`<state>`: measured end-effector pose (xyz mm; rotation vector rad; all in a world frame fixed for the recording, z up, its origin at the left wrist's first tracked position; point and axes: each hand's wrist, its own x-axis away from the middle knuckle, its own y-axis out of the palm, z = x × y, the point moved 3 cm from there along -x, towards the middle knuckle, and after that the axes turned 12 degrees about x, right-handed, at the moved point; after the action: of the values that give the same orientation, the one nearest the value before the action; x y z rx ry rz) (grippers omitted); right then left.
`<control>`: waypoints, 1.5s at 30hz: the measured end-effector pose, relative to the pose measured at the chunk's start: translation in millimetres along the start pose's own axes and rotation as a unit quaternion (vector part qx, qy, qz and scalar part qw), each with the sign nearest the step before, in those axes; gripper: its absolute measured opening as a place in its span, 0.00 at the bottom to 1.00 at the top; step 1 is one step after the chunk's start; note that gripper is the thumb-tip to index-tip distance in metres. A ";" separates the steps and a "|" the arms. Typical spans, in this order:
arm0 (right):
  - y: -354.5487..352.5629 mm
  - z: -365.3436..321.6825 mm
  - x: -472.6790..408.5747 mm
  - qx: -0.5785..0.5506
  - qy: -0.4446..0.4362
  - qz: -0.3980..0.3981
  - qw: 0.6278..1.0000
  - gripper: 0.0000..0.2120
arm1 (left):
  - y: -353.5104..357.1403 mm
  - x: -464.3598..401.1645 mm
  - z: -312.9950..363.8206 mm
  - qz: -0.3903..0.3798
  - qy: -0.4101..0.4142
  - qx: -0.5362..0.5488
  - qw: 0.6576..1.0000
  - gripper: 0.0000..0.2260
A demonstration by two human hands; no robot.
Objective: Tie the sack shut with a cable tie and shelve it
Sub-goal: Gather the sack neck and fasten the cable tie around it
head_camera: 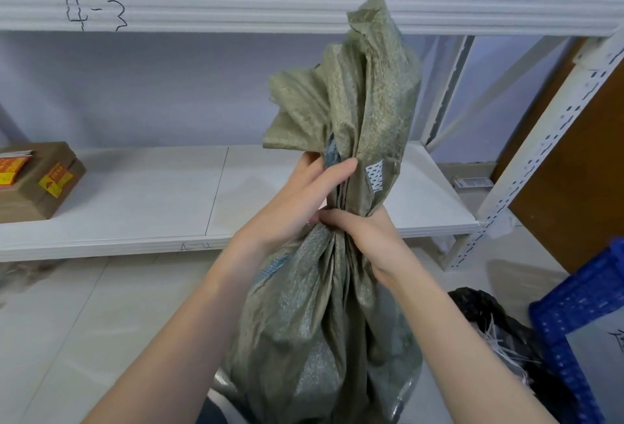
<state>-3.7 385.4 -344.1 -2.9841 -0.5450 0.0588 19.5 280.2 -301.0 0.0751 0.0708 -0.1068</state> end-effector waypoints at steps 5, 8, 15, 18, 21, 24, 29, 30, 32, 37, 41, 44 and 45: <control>-1.6 -2.6 -2.1 0.002 -0.031 0.028 0.999 0.13 | -8.7 0.6 -20.0 -0.035 -0.064 -0.064 0.995 0.35; -4.6 -1.4 -4.9 -0.002 -0.051 0.062 0.997 0.19 | 0.5 2.1 -32.2 -0.066 -0.058 -0.063 0.994 0.22; -18.3 8.0 -10.3 0.102 -0.011 0.080 0.991 0.38 | 13.2 2.0 -45.2 -0.100 -0.039 -0.042 0.993 0.29; -19.6 2.8 -9.3 0.113 0.002 0.053 0.992 0.41 | 11.8 2.2 -46.6 -0.060 -0.038 -0.035 0.997 0.29; -19.1 -3.8 -6.1 0.105 0.012 0.037 0.994 0.40 | 10.4 0.2 -43.8 -0.015 -0.036 0.009 0.999 0.21; -15.2 -8.1 -1.0 0.075 0.023 0.030 0.996 0.32 | 14.0 -0.6 -38.4 -0.004 -0.020 0.027 0.999 0.15; -12.5 -8.3 2.3 -0.036 0.016 0.020 0.999 0.36 | 19.5 0.0 -33.9 0.009 0.016 0.038 0.999 0.20; -12.8 -7.4 1.7 -0.046 0.017 0.021 0.999 0.36 | 20.1 0.6 -34.3 0.019 0.015 0.042 0.999 0.20; -13.5 -4.9 -0.8 -0.061 0.027 0.022 0.998 0.36 | 20.5 1.0 -35.3 0.040 0.007 0.043 0.998 0.18; -16.7 2.4 -6.6 -0.041 0.074 0.011 0.996 0.38 | 9.9 -2.3 -37.6 0.101 -0.012 0.000 0.995 0.11; -30.2 4.2 -12.3 0.018 0.068 0.108 0.992 0.14 | -3.7 -4.9 -37.1 0.152 -0.047 -0.025 0.987 0.08; -35.5 1.3 -13.3 0.043 0.054 0.138 0.988 0.12 | -3.7 -3.5 -33.6 0.158 -0.059 0.011 0.986 0.06; -36.2 1.6 -13.1 0.054 0.050 0.140 0.987 0.13 | -3.6 -3.0 -32.9 0.158 -0.063 0.019 0.985 0.06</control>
<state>-28.7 414.6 -341.4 -2.9150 -0.1050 -0.0366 14.0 279.5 -333.7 0.1161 -0.0697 0.2042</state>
